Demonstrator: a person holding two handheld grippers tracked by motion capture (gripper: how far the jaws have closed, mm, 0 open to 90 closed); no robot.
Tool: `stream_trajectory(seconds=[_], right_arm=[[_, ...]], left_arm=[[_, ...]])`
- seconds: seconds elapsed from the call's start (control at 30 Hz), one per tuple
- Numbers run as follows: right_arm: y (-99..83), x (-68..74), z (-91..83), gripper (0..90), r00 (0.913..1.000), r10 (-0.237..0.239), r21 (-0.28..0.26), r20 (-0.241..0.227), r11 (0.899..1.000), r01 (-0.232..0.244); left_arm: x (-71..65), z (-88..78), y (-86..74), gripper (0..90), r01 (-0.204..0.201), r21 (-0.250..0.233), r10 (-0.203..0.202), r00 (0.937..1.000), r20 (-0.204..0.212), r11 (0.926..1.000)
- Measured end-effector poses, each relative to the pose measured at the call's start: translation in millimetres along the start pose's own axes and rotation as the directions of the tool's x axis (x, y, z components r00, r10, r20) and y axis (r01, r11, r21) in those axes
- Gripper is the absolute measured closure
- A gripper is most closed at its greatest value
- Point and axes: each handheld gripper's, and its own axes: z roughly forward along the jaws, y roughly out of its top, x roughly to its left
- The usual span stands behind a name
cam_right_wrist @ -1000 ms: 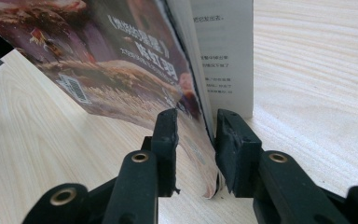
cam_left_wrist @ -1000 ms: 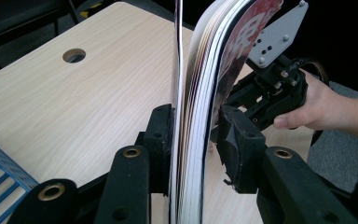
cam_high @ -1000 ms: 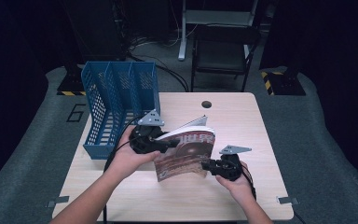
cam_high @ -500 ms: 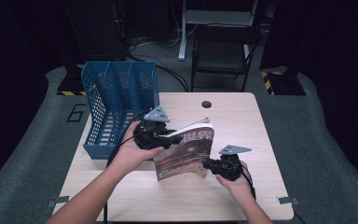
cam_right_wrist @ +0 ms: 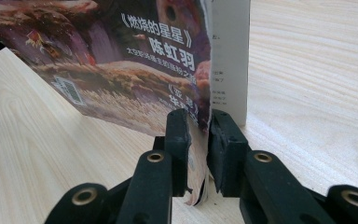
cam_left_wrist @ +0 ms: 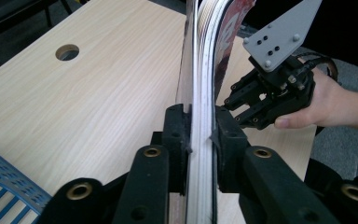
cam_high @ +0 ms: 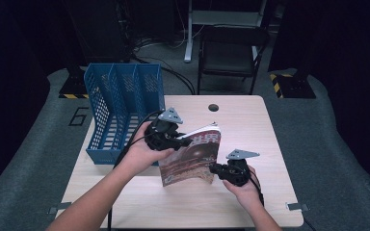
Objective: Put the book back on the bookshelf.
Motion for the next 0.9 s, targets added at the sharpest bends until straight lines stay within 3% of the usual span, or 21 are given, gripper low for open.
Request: stream_trajectory(seconds=[0.5, 0.9], right_arm=[[0.5, 1.3, -0.7, 79.4, 0.9998, 0.019, 0.001, -0.001, 1.0, -0.019], [2.4, 1.2, 0.1, 82.3, 1.0, -0.007, 0.0, -0.003, 1.0, 0.007]], left_arm=[[3.7, 0.2, 1.0, 82.2, -0.01, 0.061, 0.01, 0.9999, 0.009, 0.9981], [3.7, -0.1, 3.6, 83.9, -0.02, 0.085, 0.02, 0.9998, -0.002, 0.9962]])
